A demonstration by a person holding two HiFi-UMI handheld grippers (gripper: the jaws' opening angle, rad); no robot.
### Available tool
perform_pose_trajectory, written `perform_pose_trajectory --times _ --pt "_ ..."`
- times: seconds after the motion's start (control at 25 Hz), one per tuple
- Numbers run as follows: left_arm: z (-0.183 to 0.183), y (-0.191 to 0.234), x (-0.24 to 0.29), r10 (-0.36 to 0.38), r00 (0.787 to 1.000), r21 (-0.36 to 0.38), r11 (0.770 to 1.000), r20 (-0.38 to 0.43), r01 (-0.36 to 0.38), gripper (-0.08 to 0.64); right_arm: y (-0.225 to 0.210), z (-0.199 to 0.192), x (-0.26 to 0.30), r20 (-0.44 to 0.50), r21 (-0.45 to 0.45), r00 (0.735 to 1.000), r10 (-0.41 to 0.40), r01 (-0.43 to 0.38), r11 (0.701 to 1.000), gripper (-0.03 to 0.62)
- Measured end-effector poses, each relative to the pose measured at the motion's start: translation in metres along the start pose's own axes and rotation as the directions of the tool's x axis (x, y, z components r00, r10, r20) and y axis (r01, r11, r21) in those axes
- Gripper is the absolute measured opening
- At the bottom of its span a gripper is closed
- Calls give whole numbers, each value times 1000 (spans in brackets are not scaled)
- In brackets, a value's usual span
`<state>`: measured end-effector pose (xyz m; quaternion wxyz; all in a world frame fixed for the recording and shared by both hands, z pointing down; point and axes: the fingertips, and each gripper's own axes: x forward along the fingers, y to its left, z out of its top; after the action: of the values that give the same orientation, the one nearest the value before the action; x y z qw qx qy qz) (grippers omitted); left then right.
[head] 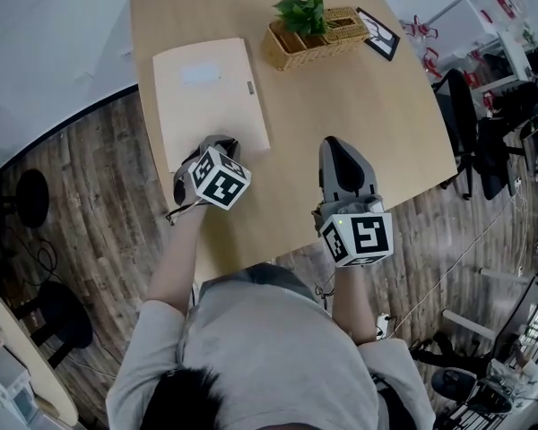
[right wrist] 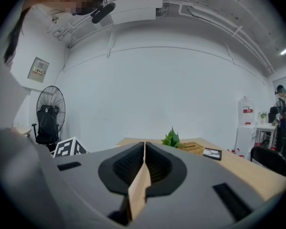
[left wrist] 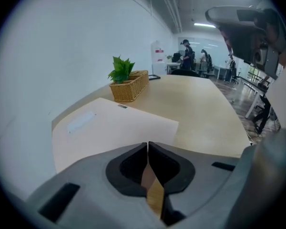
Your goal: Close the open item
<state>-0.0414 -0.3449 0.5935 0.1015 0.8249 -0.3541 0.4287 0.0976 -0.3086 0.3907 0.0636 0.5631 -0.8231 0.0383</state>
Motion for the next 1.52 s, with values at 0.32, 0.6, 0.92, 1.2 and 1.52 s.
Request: perform_pose_trajectory --times 0.32,0.6,0.92,1.2,1.52 --pt "4 8 -17 79 992 -86 994 96 -71 9 1 5 -9 15 3 1000 15 -16 1000 14" --pt "12 21 -59 136 964 -261 962 229 -74 9 8 6 -13 24 9 999 47 -47 999 14" --pt "19 25 -116 256 901 -372 921 352 -116 9 20 9 -17 33 7 995 98 -98 995 14" --pt "21 19 -169 344 843 -416 895 413 -162 9 30 14 -27 42 -7 990 134 -134 991 14" --pt "25 8 -220 438 772 -453 864 461 -220 9 37 19 -43 53 -23 984 171 -170 985 14"
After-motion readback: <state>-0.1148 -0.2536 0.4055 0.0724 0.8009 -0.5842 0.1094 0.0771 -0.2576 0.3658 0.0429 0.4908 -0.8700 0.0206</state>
